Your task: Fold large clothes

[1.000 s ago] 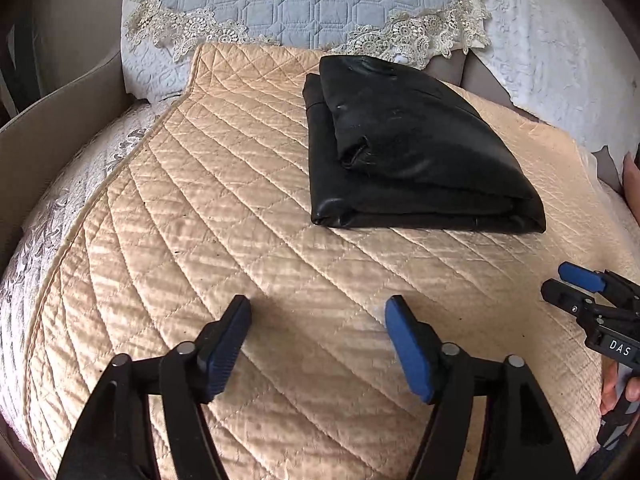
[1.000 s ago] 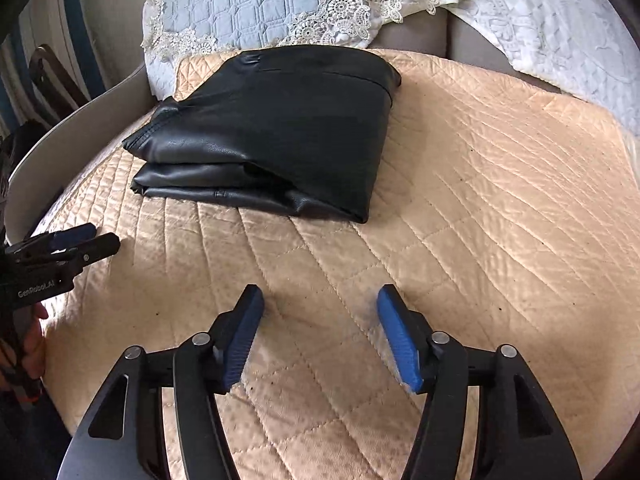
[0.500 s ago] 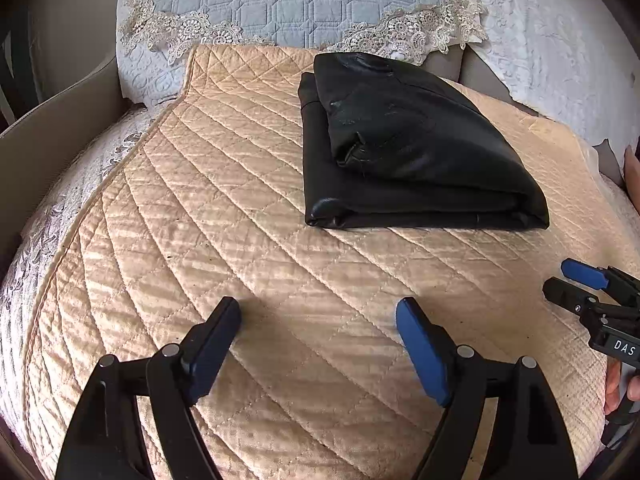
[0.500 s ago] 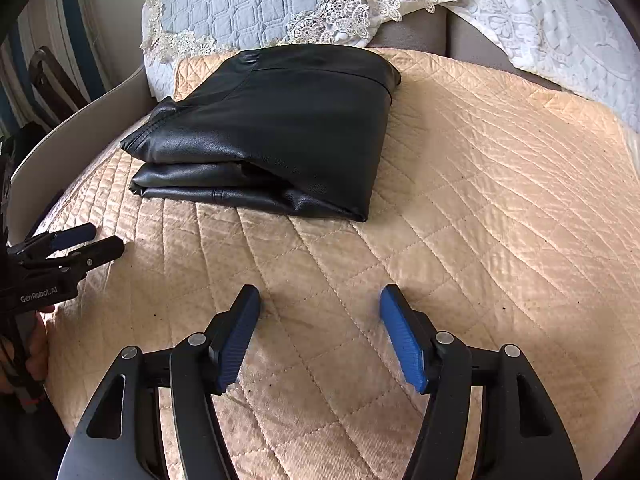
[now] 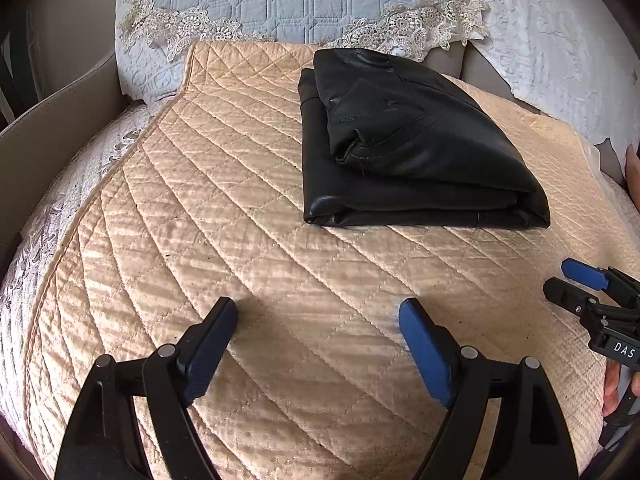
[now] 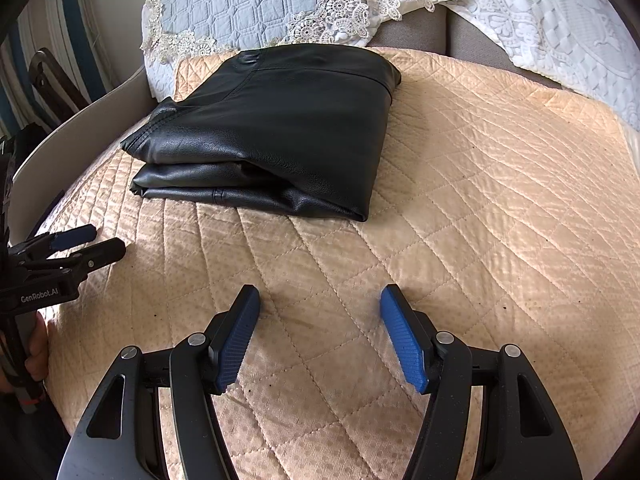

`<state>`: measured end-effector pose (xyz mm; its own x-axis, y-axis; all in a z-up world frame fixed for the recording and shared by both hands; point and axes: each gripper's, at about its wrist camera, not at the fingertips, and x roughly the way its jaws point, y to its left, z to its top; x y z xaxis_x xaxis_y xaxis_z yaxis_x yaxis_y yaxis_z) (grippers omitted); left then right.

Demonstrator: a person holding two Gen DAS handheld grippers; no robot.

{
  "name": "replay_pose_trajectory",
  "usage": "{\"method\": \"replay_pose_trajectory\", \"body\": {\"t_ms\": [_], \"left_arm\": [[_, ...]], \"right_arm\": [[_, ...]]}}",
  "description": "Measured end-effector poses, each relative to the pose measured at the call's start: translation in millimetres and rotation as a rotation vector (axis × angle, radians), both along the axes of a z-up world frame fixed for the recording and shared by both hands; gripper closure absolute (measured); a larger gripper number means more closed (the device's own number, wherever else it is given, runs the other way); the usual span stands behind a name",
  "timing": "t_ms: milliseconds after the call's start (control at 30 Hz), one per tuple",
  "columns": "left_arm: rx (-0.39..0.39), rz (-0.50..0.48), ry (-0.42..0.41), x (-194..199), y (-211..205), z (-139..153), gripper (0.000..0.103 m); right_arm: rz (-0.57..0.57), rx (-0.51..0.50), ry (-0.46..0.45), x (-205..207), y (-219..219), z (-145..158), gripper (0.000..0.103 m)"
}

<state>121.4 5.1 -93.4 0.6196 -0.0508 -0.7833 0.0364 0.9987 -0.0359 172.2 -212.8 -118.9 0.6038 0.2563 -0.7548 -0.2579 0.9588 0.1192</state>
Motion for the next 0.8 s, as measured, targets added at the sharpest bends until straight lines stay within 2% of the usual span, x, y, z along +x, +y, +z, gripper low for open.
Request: {"method": "replay_pose_trajectory", "body": {"t_ms": [800], "left_arm": [[0.01, -0.012, 0.015, 4.8, 2.6, -2.9, 0.014]], "right_arm": [[0.002, 0.01, 0.003, 0.6, 0.2, 0.0, 0.039]]}}
